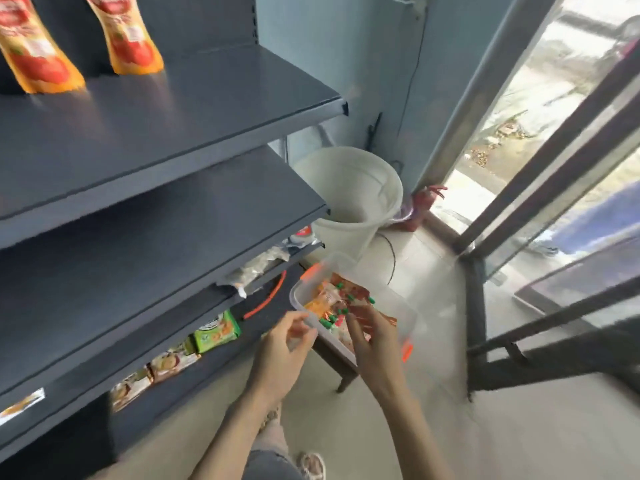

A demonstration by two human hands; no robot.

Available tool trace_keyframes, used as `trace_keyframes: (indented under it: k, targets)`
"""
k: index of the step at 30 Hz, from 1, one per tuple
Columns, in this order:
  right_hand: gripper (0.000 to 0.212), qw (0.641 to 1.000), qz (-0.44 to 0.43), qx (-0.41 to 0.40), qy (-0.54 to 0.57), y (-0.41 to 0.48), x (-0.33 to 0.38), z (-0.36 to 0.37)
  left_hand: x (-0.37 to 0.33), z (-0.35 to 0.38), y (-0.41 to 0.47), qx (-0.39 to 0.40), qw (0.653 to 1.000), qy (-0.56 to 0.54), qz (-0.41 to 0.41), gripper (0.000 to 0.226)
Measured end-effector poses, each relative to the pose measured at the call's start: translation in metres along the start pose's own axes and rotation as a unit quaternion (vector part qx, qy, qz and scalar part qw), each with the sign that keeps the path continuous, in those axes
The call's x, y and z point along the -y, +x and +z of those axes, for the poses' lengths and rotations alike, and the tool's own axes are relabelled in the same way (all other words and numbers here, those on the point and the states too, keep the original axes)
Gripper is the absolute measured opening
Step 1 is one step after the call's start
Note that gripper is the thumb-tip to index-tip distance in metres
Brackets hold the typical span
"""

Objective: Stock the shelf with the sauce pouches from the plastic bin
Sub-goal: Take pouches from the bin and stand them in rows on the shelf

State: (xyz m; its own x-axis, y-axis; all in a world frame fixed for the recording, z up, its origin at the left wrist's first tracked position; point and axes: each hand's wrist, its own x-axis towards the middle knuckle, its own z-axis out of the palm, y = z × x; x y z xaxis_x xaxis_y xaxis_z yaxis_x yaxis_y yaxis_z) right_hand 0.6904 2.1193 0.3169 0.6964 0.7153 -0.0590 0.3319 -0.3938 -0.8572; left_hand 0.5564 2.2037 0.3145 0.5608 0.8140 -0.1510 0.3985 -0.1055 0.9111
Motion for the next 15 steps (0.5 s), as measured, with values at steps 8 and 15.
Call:
trace_keyframes:
  k: [8, 15]
  targets:
    - [0.019, 0.994, 0.111, -0.013, -0.012, 0.078, -0.088, -0.029, 0.017, 0.097, 0.085, 0.065, 0.994, -0.003, -0.087, 0.011]
    - [0.011, 0.974, 0.224, 0.032, -0.019, 0.177, -0.174, -0.009, 0.081, 0.18, 0.179, 0.061, 0.969, -0.015, -0.239, 0.006]
